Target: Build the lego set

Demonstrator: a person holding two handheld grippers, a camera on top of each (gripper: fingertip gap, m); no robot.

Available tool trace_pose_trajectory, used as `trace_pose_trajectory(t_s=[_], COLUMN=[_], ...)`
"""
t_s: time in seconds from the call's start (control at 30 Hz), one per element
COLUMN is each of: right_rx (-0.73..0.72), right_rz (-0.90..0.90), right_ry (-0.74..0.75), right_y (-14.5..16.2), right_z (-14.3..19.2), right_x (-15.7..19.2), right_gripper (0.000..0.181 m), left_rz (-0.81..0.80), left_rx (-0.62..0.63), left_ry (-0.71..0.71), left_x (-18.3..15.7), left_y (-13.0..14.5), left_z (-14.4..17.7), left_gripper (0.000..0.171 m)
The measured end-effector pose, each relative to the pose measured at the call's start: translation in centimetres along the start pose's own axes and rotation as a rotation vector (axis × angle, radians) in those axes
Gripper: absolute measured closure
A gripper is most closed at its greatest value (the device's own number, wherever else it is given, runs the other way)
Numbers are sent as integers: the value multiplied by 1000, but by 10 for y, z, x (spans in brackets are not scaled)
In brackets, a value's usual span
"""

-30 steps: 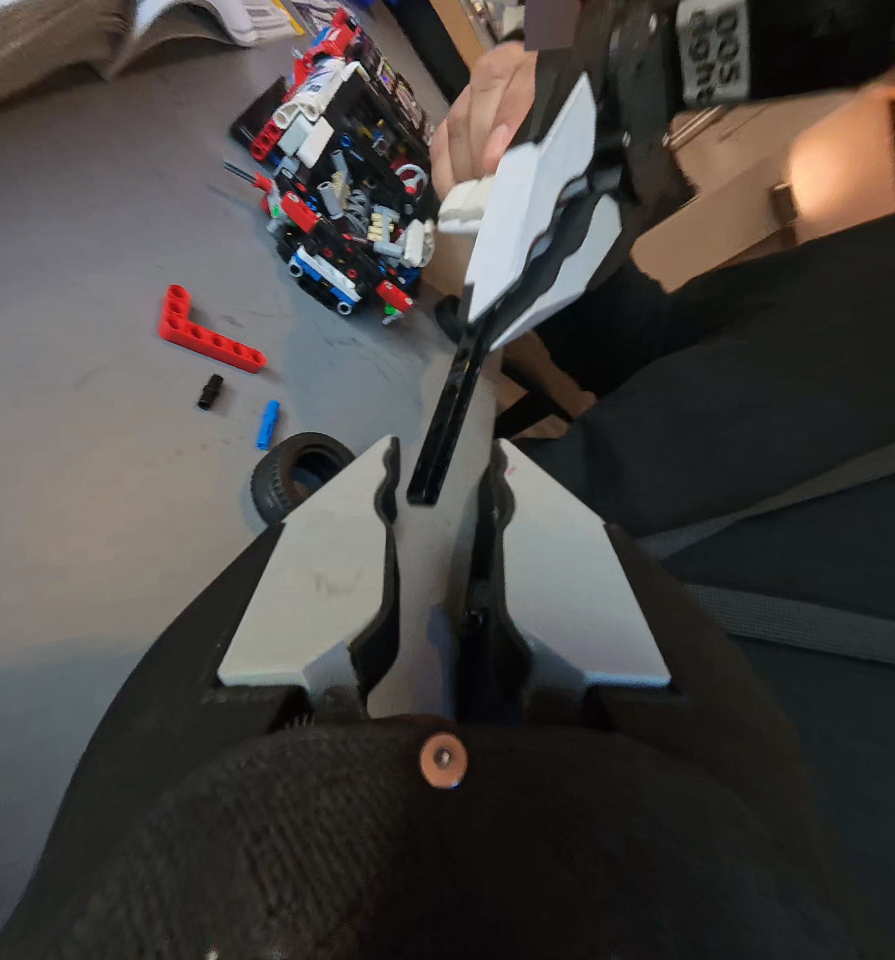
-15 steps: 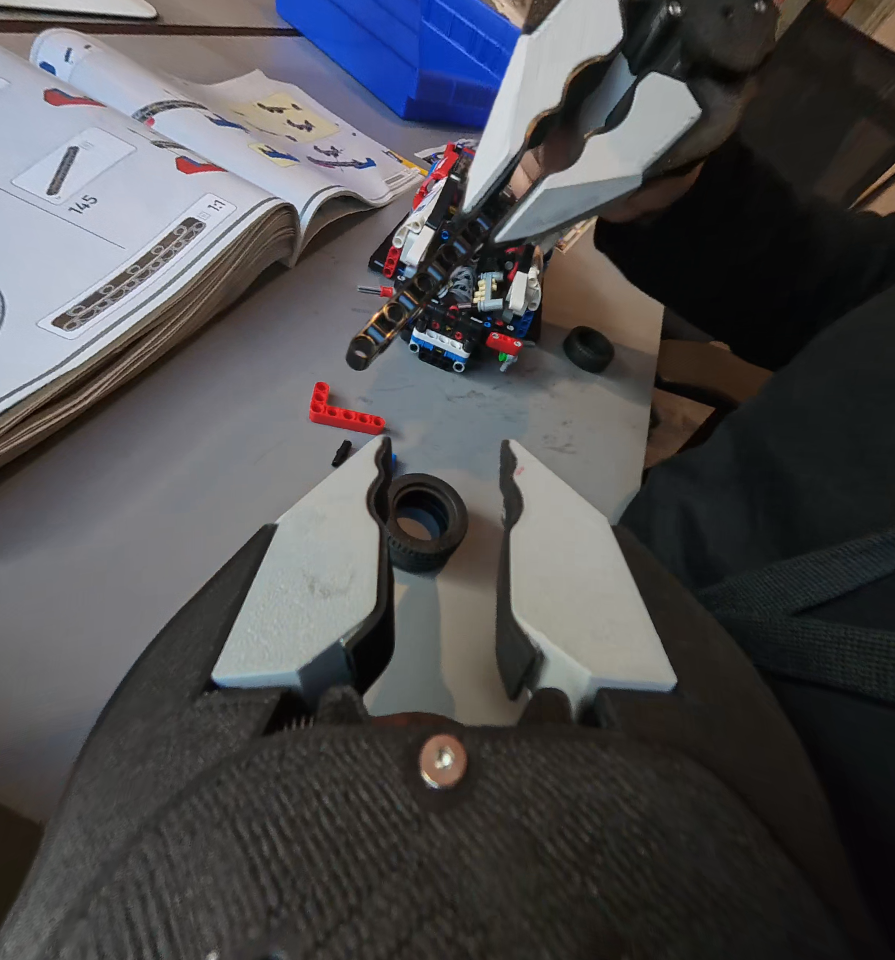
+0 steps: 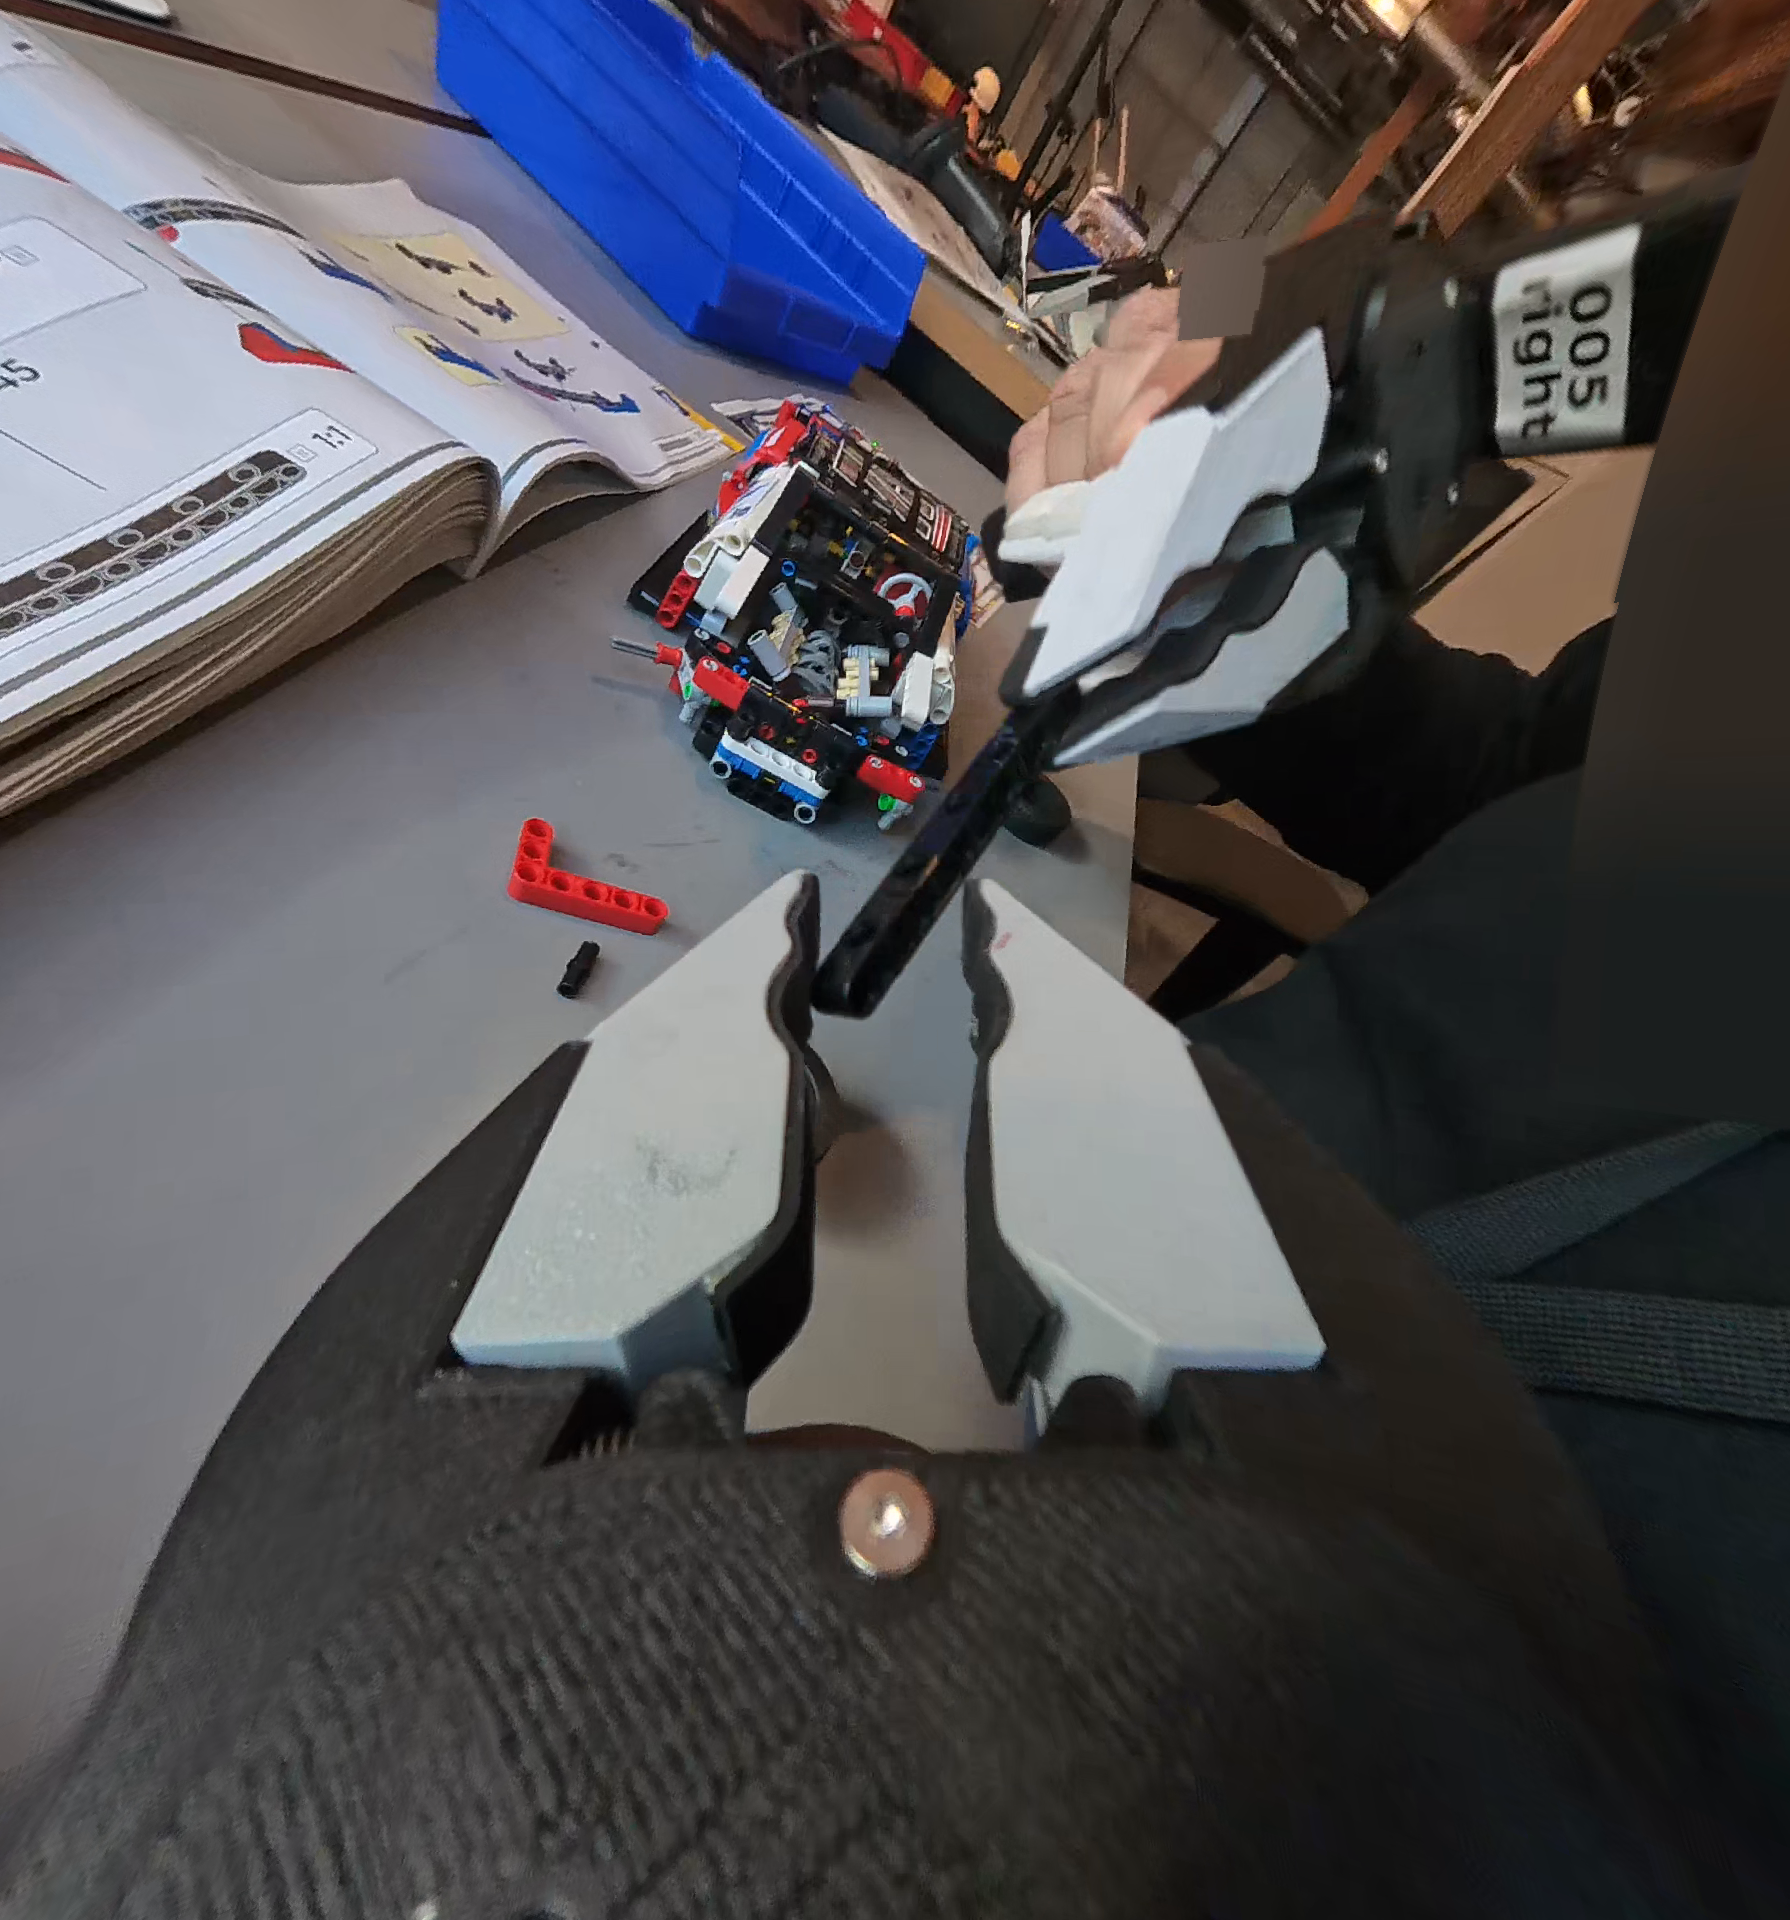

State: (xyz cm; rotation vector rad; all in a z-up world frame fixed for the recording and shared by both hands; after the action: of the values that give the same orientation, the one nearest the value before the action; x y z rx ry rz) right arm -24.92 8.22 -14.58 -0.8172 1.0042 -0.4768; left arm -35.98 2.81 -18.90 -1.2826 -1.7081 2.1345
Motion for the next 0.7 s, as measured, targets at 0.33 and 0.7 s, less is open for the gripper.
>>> trace_pose_trajectory(t_s=[0.33, 0.7], right_rx=[79, 105], right_rz=[241, 377], right_ry=[122, 173], right_y=[-10, -20], right_z=[3, 3], right_x=[8, 14], right_gripper=[172, 173], left_rz=[-211, -239], left_rx=[-40, -147], left_ry=[29, 91], left_x=[-23, -41], left_y=[-3, -13], left_z=[9, 14], left_gripper=[163, 166])
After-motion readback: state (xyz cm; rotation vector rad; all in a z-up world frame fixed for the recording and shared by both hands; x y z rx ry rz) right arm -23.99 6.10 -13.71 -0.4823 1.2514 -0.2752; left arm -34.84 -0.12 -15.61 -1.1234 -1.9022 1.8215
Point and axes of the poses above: each gripper's, where its closed fingertips meet, z back along the fingers, y out of its underside, x = y × z across the jaws, the point moved 6 cm from there along z, back along the fingers, and after that the axes turned 15 degrees about -x, right-handed, at the moved point
